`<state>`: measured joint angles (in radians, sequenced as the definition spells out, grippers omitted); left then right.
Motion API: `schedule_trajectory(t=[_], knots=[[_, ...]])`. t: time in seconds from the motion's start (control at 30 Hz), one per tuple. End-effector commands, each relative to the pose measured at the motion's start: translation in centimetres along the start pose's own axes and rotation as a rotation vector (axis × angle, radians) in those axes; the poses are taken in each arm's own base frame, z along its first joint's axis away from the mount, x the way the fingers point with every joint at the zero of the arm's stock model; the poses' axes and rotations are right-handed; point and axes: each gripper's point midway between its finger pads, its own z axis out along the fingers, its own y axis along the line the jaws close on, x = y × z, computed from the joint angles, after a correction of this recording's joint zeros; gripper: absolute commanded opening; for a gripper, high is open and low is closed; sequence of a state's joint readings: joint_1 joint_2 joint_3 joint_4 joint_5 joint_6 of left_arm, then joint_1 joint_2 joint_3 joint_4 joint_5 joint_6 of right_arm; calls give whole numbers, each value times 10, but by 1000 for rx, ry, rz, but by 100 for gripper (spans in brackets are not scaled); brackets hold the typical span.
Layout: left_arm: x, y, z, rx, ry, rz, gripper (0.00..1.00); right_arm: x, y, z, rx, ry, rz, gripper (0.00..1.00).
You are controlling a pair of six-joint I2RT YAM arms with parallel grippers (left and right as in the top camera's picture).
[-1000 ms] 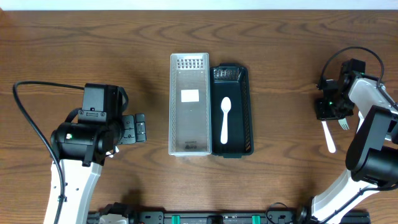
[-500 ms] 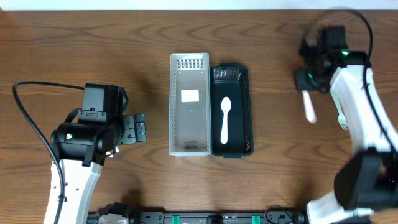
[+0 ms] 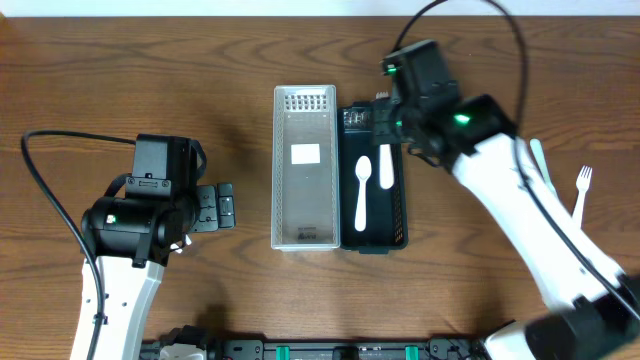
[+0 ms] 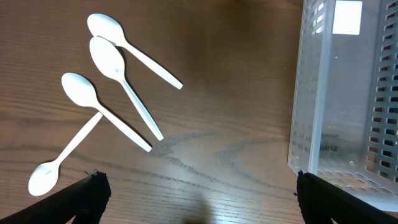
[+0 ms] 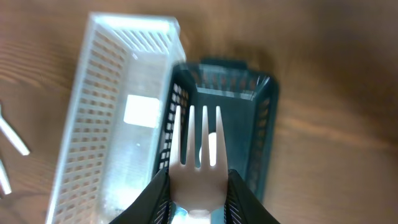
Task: Pack container
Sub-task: 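Carry the white fork into the black basket and release it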
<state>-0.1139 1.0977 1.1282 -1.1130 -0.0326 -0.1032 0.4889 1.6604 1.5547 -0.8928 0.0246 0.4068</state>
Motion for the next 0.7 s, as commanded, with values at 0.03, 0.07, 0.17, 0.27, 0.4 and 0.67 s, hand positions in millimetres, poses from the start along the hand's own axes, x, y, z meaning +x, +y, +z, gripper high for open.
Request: schedule_trajectory(t=[0.03, 0.07, 0.17, 0.27, 0.4, 0.67], knots=[[-5, 1, -6, -1, -17, 7, 98, 35, -9, 55, 90, 153, 69, 4], [-5, 1, -6, -1, -17, 7, 98, 43, -10, 65, 103, 187, 65, 9], [-5, 1, -6, -1, -17, 7, 98, 68, -14, 92, 128, 291, 59, 13], [-5, 1, -6, -1, -16, 7, 98, 78, -17, 106, 144, 335, 58, 14], [-4, 1, -6, -1, -14, 7, 98, 76, -16, 105, 138, 329, 47, 46], [-4, 1, -6, -1, -14, 7, 98, 22, -10, 42, 76, 200, -96, 82]])
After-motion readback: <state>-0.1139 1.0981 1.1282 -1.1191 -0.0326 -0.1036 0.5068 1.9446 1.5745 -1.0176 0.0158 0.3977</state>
